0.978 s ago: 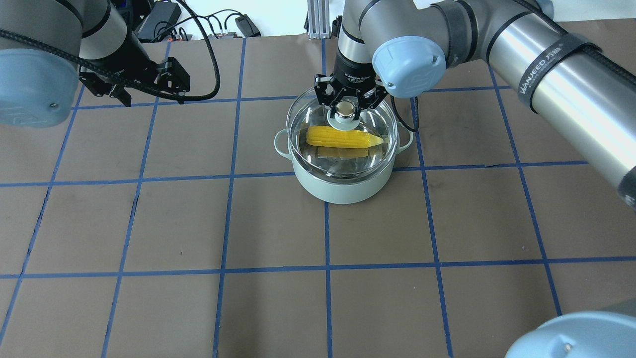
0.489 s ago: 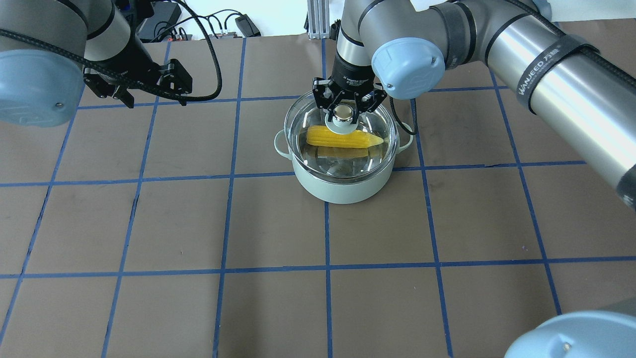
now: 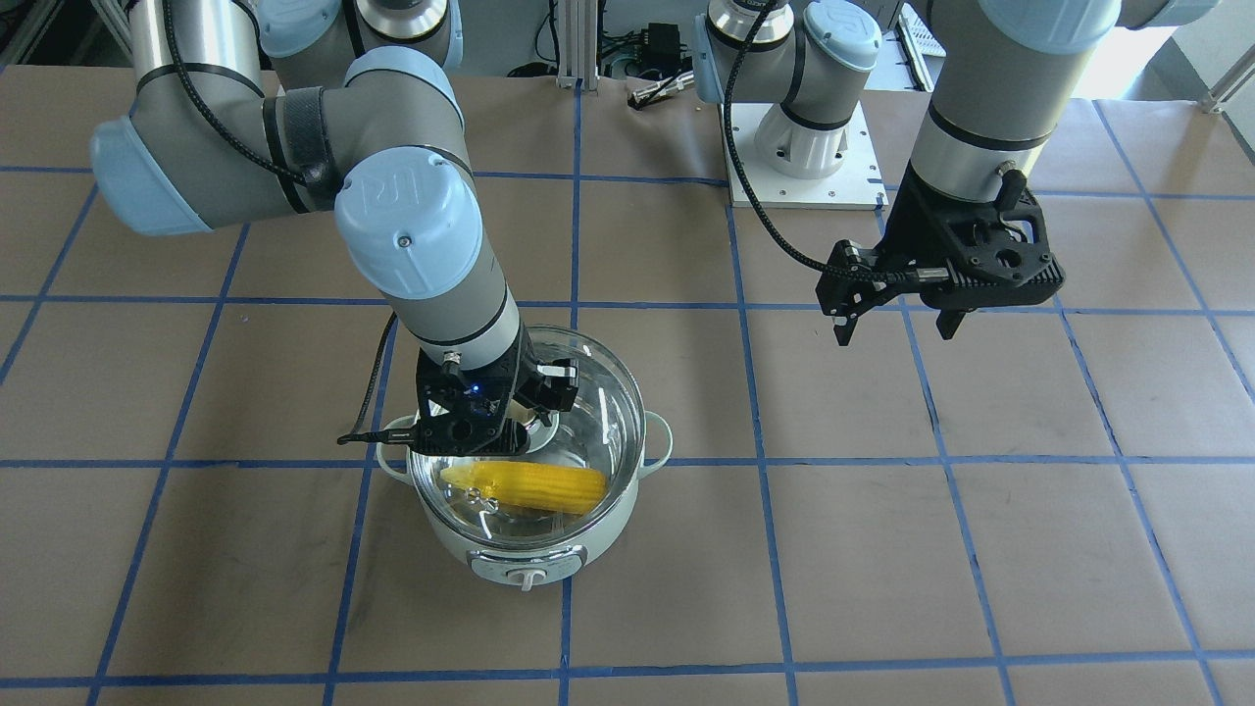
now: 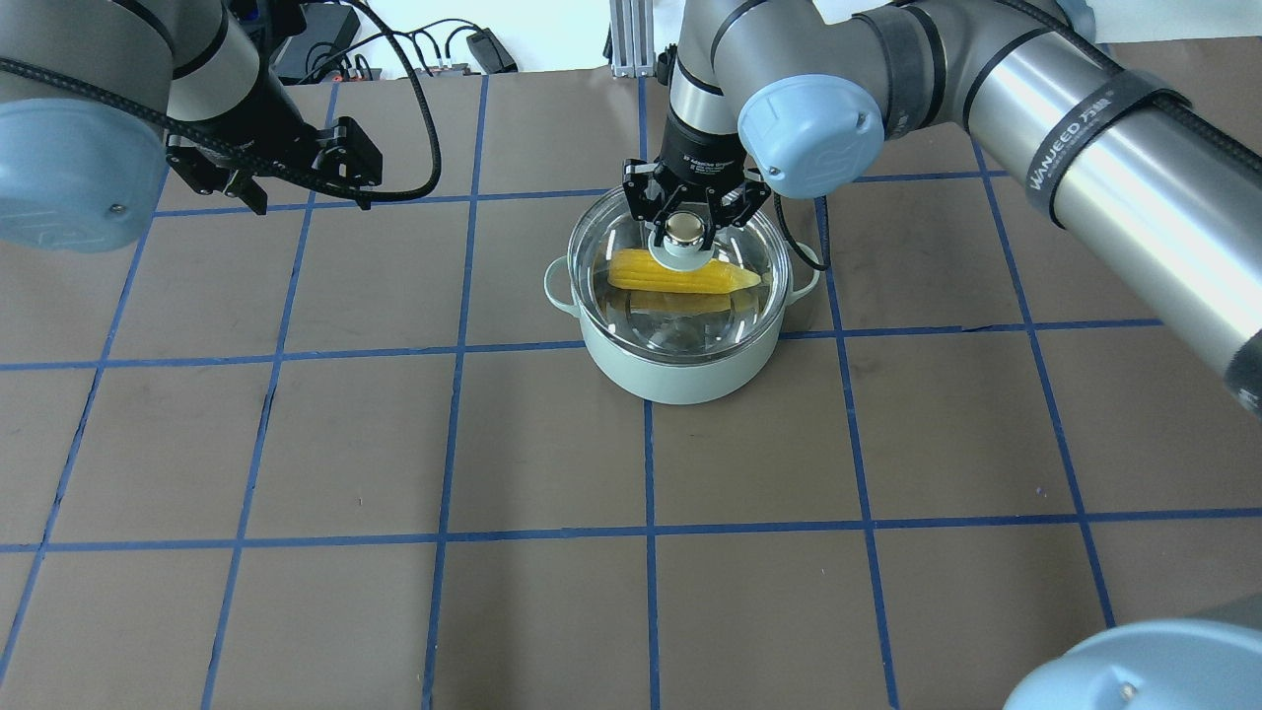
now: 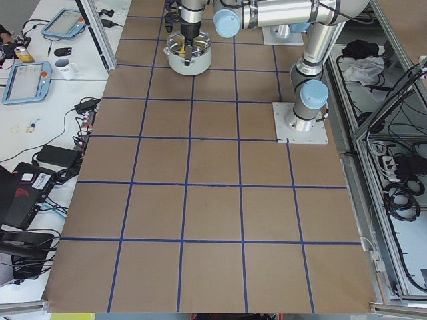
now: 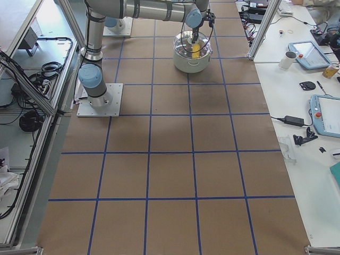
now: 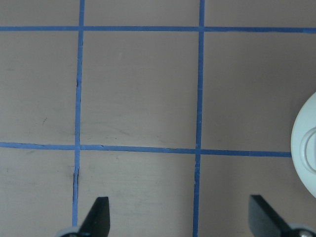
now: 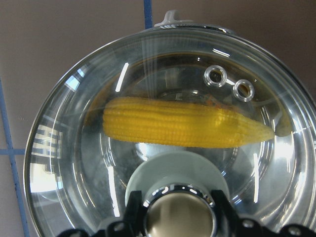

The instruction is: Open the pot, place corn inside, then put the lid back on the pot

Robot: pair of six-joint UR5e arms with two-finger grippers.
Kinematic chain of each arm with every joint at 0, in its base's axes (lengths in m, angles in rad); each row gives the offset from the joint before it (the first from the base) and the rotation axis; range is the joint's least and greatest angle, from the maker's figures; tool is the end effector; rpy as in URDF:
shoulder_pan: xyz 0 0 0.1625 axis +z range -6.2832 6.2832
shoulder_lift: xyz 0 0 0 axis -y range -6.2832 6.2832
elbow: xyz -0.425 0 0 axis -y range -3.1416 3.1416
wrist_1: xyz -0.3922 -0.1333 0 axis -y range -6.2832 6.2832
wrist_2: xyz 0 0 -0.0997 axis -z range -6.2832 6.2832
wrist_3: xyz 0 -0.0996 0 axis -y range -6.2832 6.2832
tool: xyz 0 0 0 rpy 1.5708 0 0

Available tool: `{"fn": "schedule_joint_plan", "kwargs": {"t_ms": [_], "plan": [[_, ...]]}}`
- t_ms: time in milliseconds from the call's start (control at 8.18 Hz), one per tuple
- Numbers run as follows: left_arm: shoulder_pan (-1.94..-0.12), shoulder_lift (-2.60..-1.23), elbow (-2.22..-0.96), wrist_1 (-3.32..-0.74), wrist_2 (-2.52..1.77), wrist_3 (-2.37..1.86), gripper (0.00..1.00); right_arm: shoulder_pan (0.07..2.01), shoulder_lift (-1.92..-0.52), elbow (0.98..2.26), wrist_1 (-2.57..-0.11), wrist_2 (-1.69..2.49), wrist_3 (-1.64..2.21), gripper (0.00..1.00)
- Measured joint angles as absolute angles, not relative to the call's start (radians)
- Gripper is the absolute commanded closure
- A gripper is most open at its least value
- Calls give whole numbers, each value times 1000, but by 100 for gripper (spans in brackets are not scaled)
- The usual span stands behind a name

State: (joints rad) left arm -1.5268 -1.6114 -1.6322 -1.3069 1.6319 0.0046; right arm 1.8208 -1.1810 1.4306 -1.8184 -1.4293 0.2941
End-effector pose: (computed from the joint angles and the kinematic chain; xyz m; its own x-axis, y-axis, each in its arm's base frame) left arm -0.1041 -0.5269 0.4652 -0.9969 -0.0492 -0.0610 -0.0388 0.9862 -0.1609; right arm 0.3014 -0.5847 0.3599 -0.9898 0.0467 -0.1344 0.0413 0.9982 0.0428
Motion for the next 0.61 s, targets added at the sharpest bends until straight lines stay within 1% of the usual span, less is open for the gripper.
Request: {"fn": "schedule_joint_plan", "kwargs": {"t_ms": [612], "plan": [[-1528, -1611, -1632, -1307, 1629, 5, 0, 1821, -1177, 1442, -1830, -1425, 291, 96]]}}
